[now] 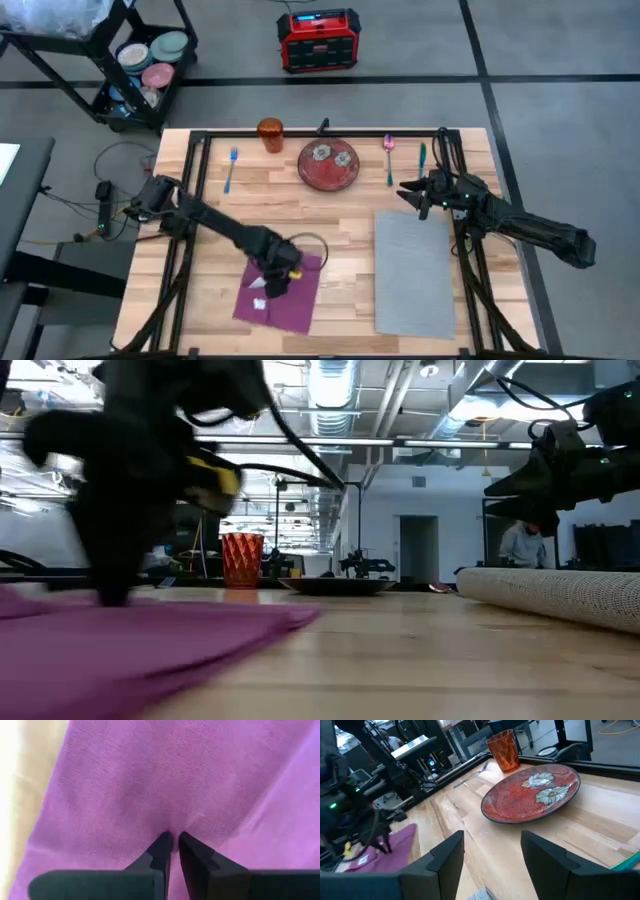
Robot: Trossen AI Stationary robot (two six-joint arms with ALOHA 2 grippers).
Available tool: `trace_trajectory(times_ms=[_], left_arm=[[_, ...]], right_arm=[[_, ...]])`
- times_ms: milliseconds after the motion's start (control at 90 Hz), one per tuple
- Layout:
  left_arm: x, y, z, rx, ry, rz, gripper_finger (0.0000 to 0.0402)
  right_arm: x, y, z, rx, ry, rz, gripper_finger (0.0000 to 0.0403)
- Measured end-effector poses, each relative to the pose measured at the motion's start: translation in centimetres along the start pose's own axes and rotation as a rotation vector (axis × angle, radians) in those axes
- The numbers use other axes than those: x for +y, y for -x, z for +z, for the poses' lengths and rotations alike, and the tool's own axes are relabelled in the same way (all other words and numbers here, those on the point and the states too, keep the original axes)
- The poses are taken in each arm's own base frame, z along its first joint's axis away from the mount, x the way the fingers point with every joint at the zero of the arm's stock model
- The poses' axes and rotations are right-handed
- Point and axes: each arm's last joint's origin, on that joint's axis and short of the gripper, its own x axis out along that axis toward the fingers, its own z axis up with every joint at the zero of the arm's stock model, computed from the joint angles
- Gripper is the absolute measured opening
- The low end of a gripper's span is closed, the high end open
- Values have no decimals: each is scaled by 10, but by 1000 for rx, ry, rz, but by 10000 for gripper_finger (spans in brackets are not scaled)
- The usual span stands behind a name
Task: Set table place
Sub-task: Fold the purple table napkin
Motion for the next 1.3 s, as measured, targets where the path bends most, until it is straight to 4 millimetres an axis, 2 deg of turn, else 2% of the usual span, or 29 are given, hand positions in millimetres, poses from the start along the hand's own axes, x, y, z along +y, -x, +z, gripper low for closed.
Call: trace_trajectory(times_ms=[100,200,400,467,667,744,856,1033,1189,1300], left_arm=[[13,4,12,-11,71,14,23],[16,9,19,-4,86,36,23],[9,35,33,-15,38,117,23],[5,50,38,-29,21,114,23],[-2,82,40,20,-35,149,23],[-4,90,30,58,-68,178,23],[-13,81,16,78,-119,195,23],[-23,71,-5,101,-22,190,23],[-22,95,-20,-39,203,123,22],[-13,116,-43,-168,378,80,17]], right_arm=[[0,0,0,0,-5,0,185],[0,0,0,0,-41,0,185],[0,0,0,1,-66,1,185],[0,0,0,1,-66,1,185],[0,0,0,1,-90,1,185],[0,0,0,1,-111,2,185],[0,0,0,4,-114,11,185],[2,0,-1,15,-111,35,185],[5,0,-2,26,-107,56,185],[6,0,-3,34,-102,69,185]])
